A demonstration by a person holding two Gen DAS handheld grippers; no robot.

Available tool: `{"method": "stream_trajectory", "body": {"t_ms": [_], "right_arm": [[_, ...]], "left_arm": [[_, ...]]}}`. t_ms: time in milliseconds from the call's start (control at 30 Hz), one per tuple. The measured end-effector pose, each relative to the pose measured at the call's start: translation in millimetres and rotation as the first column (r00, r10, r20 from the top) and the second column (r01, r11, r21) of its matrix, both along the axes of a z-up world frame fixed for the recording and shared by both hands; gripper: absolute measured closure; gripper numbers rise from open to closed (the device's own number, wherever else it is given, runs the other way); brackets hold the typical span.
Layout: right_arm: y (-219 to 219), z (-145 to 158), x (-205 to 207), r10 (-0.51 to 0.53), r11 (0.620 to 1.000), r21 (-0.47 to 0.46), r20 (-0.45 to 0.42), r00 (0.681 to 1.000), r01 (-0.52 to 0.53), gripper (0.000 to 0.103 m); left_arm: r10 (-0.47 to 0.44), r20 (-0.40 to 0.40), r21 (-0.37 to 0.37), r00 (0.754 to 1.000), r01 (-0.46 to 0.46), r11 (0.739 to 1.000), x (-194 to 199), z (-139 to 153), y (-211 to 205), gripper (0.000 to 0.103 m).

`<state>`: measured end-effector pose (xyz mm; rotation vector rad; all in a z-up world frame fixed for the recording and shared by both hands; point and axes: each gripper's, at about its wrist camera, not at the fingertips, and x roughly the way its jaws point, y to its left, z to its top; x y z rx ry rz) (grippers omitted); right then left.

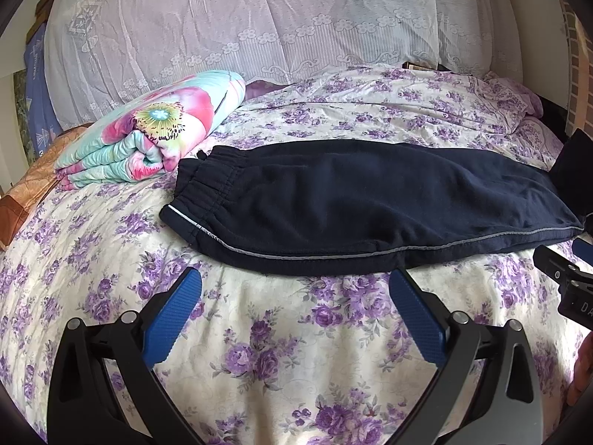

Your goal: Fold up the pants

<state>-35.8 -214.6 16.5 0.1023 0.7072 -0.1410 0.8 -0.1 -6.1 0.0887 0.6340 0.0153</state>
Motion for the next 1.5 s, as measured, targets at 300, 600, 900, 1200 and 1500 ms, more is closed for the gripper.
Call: {"method": "stream_trajectory", "body": {"t_ms": [300, 600, 900, 1200, 1500], "right_arm": [[-0.7, -0.3, 0.1, 0.0, 1.0, 0.0, 0.0, 1.0, 0.0, 0.003], [-1.0, -0.6, 0.5, 0.002, 1.0, 0.001, -0.002, 1.0, -0.002, 0.003], [-1.0, -0.3, 0.8, 0.002, 1.0, 0.0, -0.004, 1.0, -0.002, 0.003], [-0.8, -0.8, 1.7, 0.003, 1.0, 0.002, -0.007, 1.0, -0.003, 0.003], [0.1, -2.5, 2.6, 0.005, 1.0, 0.004, -0.011, 1.0, -0.004, 0.003]], "left_arm": [[0.001, -0.002, -0.002, 1.0, -0.001, 1.0, 0.7, 0.8, 0.5, 0.004], [-0.001, -0.002, -0.002, 1.0, 0.001, 1.0, 0.6, 0.6, 1.1, 0.005], [-0.001, -0.001, -0.002, 1.0, 0.001, 1.0, 1.2, 0.0, 2.3, 0.005], [-0.001, -0.002, -0.002, 1.0, 0.001, 1.0, 1.4, 0.5, 2.2, 0.005], [-0.001, -0.003, -0.003, 1.0, 0.001, 1.0, 1.4, 0.1, 2.3, 0.004]]}}
